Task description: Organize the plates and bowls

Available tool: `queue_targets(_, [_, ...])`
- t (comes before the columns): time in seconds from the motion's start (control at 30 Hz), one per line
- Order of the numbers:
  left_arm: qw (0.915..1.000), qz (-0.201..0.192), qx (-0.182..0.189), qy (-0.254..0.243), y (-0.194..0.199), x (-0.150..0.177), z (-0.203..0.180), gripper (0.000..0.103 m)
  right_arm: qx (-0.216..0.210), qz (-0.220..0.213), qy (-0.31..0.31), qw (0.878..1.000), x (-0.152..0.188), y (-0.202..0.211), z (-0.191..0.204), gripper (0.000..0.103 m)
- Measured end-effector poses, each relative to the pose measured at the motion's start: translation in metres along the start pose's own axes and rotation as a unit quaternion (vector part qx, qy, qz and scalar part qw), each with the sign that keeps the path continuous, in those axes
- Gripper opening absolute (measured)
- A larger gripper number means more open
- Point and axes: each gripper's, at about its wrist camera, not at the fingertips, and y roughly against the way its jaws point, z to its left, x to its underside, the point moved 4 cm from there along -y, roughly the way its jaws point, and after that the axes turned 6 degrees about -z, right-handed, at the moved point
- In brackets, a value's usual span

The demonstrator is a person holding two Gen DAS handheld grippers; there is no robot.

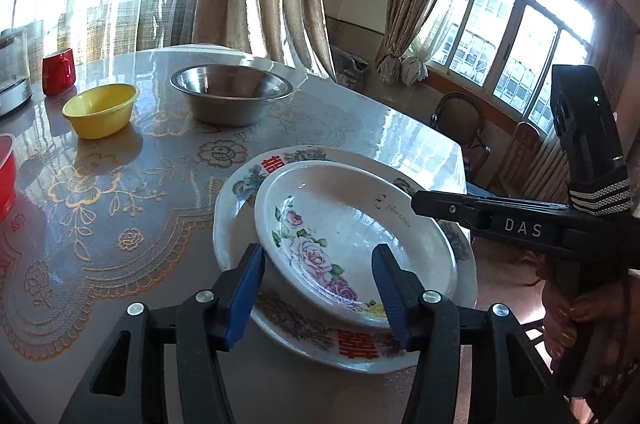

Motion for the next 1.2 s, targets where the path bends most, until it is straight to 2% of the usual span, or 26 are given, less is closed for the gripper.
queue_targets(0.13, [0.9997,-0.025,-0.002,-0.008,0.010,-0.007,0.004,0.057,-0.005,0.021,-0.017,1.000,0.006,-0.009,-0.002,0.015])
queue_targets(0.23, [0.9988,-0.048,0.001,0.009,0.020,-0.015,0.014,0.061,-0.014,0.029,-0.025,0.999,0.011,-0.011,-0.003,0.015])
queue_targets(0.27, [0.9983,-0.055,-0.007,0.018,0.021,-0.018,0.020,0.064,-0.013,0.029,-0.023,0.999,0.011,-0.010,-0.002,0.015])
queue_targets(0.33, [0.9959,-0.072,-0.036,0.042,0.024,-0.022,0.034,0.077,-0.012,0.029,-0.021,0.999,0.011,-0.010,-0.001,0.015])
queue_targets(0.5, [0.9866,-0.094,-0.077,0.109,0.031,-0.029,0.068,0.086,-0.030,0.022,-0.033,0.999,0.012,-0.008,0.000,0.015])
queue_targets(0.57, [0.9818,-0.100,-0.098,0.128,0.032,-0.029,0.079,0.090,-0.040,0.012,-0.031,0.999,0.009,-0.004,0.003,0.021])
queue_targets(0.73, [0.9729,-0.091,-0.152,0.149,0.028,-0.025,0.100,0.094,-0.056,0.001,-0.034,0.998,0.002,-0.001,0.010,0.030])
queue_targets(1.0, [0.9650,-0.065,-0.220,0.127,0.018,-0.012,0.109,0.095,-0.062,0.019,-0.046,0.997,0.003,-0.011,0.015,0.035])
queue_targets(1.2, [0.9638,-0.050,-0.221,0.141,0.013,-0.008,0.118,0.097,-0.057,0.018,-0.058,0.997,-0.008,-0.016,0.010,0.037])
